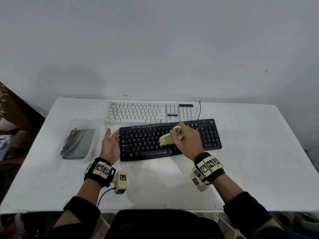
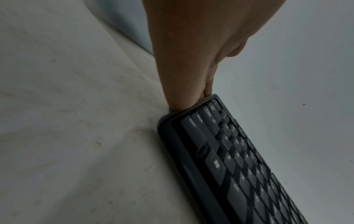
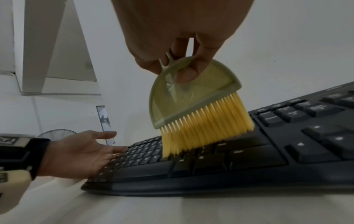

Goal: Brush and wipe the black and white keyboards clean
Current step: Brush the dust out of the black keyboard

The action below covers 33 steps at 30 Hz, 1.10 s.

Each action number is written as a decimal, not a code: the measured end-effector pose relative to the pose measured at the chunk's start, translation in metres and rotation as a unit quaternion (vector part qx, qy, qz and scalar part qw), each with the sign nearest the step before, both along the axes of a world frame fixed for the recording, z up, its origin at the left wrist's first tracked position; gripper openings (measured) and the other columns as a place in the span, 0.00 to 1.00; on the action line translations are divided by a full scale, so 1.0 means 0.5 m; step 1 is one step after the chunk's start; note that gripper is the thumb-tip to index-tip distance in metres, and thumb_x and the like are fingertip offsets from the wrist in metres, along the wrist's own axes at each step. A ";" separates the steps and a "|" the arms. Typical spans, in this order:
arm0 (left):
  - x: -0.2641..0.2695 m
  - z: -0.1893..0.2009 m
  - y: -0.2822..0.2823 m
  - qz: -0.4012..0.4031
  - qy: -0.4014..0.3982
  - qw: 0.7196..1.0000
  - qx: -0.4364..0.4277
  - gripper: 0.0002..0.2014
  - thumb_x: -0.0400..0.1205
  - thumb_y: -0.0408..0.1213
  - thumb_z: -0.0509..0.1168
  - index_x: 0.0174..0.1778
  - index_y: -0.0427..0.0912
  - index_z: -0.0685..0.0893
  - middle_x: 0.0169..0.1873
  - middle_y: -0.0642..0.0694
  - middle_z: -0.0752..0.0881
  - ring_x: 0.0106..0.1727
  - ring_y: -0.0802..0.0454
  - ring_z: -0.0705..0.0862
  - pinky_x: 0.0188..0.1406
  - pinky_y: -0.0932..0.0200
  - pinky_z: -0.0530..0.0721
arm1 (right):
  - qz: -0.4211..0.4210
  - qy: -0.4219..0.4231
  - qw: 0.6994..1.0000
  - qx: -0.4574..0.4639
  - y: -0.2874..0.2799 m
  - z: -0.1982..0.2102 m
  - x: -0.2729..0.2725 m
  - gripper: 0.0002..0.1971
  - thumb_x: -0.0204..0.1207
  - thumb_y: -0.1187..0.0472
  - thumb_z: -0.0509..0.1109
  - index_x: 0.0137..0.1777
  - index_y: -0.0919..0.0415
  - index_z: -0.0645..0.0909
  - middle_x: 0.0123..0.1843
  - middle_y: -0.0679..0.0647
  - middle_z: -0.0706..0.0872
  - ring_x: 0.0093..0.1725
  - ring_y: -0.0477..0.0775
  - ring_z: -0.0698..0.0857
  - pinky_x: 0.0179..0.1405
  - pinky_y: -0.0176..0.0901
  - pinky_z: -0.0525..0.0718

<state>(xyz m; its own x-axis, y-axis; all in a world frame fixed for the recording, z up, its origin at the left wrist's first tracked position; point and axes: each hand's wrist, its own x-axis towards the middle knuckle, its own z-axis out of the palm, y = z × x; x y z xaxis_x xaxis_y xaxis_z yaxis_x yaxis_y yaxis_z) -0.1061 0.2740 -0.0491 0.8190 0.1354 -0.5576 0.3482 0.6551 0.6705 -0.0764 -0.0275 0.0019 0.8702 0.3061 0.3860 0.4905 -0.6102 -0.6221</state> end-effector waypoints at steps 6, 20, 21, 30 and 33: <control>-0.003 0.010 -0.005 0.001 0.003 1.000 -0.002 0.30 0.91 0.62 0.48 0.73 0.43 0.81 0.69 0.40 0.86 0.69 0.44 0.84 0.60 0.43 0.82 | -0.037 -0.010 0.998 -0.040 -0.056 -0.002 0.015 0.06 0.83 0.54 0.69 0.47 0.52 0.76 0.35 0.48 0.82 0.32 0.49 0.79 0.29 0.48 0.81; -0.001 0.012 -0.006 -0.001 0.010 1.000 -0.009 0.33 0.91 0.63 0.48 0.81 0.41 0.77 0.72 0.40 0.84 0.70 0.44 0.83 0.66 0.42 0.79 | -0.026 -0.002 0.999 -0.022 -0.039 -0.012 0.000 0.07 0.84 0.55 0.70 0.46 0.53 0.76 0.38 0.48 0.84 0.34 0.48 0.81 0.29 0.39 0.81; -0.002 0.012 -0.006 0.000 0.010 1.000 -0.010 0.33 0.91 0.63 0.48 0.80 0.41 0.77 0.71 0.41 0.84 0.70 0.44 0.83 0.67 0.42 0.79 | -0.043 0.000 0.999 -0.032 -0.052 -0.012 0.005 0.07 0.84 0.56 0.70 0.46 0.52 0.75 0.37 0.48 0.83 0.33 0.48 0.81 0.29 0.39 0.81; -0.003 0.014 -0.006 -0.003 0.006 1.000 -0.005 0.31 0.91 0.62 0.48 0.76 0.42 0.79 0.69 0.40 0.85 0.69 0.44 0.83 0.71 0.40 0.77 | -0.095 0.039 0.993 0.058 -0.074 0.021 0.008 0.08 0.84 0.56 0.72 0.47 0.59 0.78 0.37 0.47 0.87 0.34 0.46 0.87 0.28 0.35 0.83; -0.004 0.014 -0.006 -0.011 0.003 1.000 0.002 0.31 0.91 0.62 0.48 0.75 0.43 0.79 0.69 0.41 0.85 0.72 0.43 0.82 0.74 0.39 0.76 | -0.038 0.050 0.997 0.039 -0.066 0.016 0.002 0.08 0.85 0.53 0.70 0.49 0.57 0.78 0.38 0.46 0.88 0.37 0.44 0.88 0.30 0.31 0.82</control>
<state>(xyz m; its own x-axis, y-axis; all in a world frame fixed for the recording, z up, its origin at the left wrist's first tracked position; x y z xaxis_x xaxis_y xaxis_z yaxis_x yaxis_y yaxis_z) -0.1083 0.2712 -0.0418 0.8186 0.1196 -0.5618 0.3666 0.6441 0.6714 -0.0755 -0.0607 0.0099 0.9251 0.2102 0.3161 0.3778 -0.5906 -0.7131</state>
